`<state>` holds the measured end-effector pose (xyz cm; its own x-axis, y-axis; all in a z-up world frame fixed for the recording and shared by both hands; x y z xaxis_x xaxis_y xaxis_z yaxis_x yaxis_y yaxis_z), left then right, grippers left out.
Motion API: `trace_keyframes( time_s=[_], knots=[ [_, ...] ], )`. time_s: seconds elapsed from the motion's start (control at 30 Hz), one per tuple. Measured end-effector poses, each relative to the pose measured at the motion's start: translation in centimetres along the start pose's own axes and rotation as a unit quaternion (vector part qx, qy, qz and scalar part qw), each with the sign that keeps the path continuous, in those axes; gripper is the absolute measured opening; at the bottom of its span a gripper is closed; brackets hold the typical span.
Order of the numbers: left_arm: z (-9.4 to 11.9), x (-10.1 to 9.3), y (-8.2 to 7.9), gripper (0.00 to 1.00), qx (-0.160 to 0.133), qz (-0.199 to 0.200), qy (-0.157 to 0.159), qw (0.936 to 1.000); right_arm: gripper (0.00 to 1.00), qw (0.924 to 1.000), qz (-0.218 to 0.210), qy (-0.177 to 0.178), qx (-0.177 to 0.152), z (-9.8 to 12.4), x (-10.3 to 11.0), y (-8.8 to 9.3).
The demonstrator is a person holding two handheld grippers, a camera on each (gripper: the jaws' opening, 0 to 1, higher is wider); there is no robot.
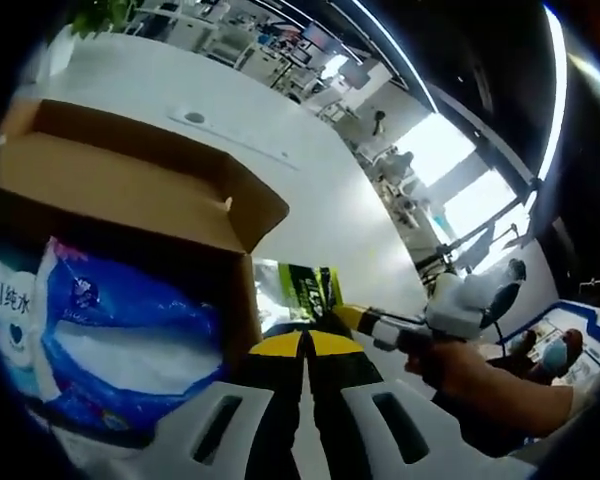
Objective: Operate the shoe box by opening the lid, removing the specified soft item, and placing it in the target area until the item is outside and the box remains undamaged.
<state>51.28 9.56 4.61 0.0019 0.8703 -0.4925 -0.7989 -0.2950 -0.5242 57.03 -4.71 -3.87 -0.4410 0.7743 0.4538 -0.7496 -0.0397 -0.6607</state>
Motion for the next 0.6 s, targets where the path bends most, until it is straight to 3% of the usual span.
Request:
trace_keyframes(
  time_s=[0.2, 0.3, 0.4, 0.47, 0.6],
  knots=[
    [1.6, -0.3, -0.4, 0.00, -0.019, -0.024, 0.007, 0.9995, 0.07, 0.9999, 0.006, -0.005, -0.015, 0.9, 0.2, -0.4],
    [2.5, -0.2, -0.7, 0.00, -0.033, -0.044, 0.011, 0.9984, 0.12, 0.9989, 0.037, -0.004, -0.027, 1.6, 0.8, -1.0],
    [4.0, 0.0, -1.1, 0.00, -0.047, -0.071, 0.013, 0.9963, 0.13, 0.9982, 0.042, -0.015, -0.040, 2.4, 1.6, -1.5],
    [5.1, 0.3, -1.2, 0.00, -0.055, -0.087, 0.010, 0.9946, 0.15, 0.9965, 0.068, -0.023, -0.043, 3.1, 2.5, -1.8],
    [7.6, 1.2, -1.4, 0.02, -0.067, -0.111, 0.004, 0.9916, 0.24, 0.9931, 0.095, -0.041, -0.054, 4.7, 4.7, -2.4]
  ],
)
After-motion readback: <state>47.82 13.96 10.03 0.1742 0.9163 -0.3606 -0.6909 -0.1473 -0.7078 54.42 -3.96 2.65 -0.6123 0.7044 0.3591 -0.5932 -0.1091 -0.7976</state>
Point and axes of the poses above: the point that each gripper's makers call its tool centre point, and the gripper's own axes: z roughly backward along the fingers, x roughly to its left, y roughly out of its underside, the point moved 1 cm from there along z, roughly backward along the fingers, and after that the axes turned 14 degrees about -y, right-handed, at the moved point
